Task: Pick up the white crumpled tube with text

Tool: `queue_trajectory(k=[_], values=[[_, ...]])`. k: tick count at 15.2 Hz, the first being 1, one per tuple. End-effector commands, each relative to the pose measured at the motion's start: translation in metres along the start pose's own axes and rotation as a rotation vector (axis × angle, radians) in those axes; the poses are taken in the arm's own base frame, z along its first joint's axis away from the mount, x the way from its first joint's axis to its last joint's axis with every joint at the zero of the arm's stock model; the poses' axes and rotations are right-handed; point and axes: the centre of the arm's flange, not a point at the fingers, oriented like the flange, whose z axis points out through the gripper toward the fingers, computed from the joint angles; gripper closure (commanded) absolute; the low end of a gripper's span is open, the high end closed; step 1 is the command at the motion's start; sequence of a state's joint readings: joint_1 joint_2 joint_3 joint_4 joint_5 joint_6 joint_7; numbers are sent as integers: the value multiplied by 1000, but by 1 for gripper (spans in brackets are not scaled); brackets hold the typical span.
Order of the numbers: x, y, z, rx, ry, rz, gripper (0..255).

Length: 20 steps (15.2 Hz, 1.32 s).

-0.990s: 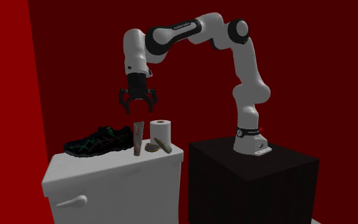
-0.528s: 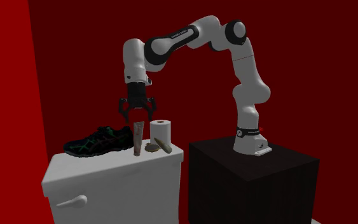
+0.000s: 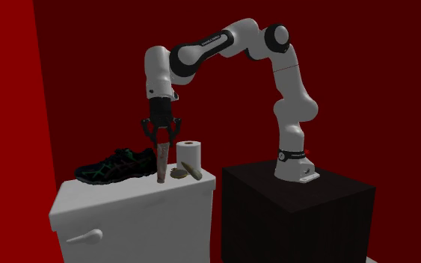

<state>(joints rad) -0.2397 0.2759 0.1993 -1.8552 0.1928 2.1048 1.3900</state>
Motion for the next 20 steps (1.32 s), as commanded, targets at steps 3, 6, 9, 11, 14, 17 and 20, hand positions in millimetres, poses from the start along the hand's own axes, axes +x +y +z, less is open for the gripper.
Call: queue_trajectory(k=[3, 6, 9, 11, 14, 17, 20], values=[[0, 0, 1, -2, 0, 0, 255], [-3, 0, -15, -2, 0, 0, 255], [-6, 0, -30, -2, 0, 0, 255], [-9, 0, -40, -2, 0, 0, 255], [-12, 0, -56, -2, 0, 0, 255], [-16, 0, -71, -2, 0, 0, 255], [-17, 0, -77, -2, 0, 0, 255]])
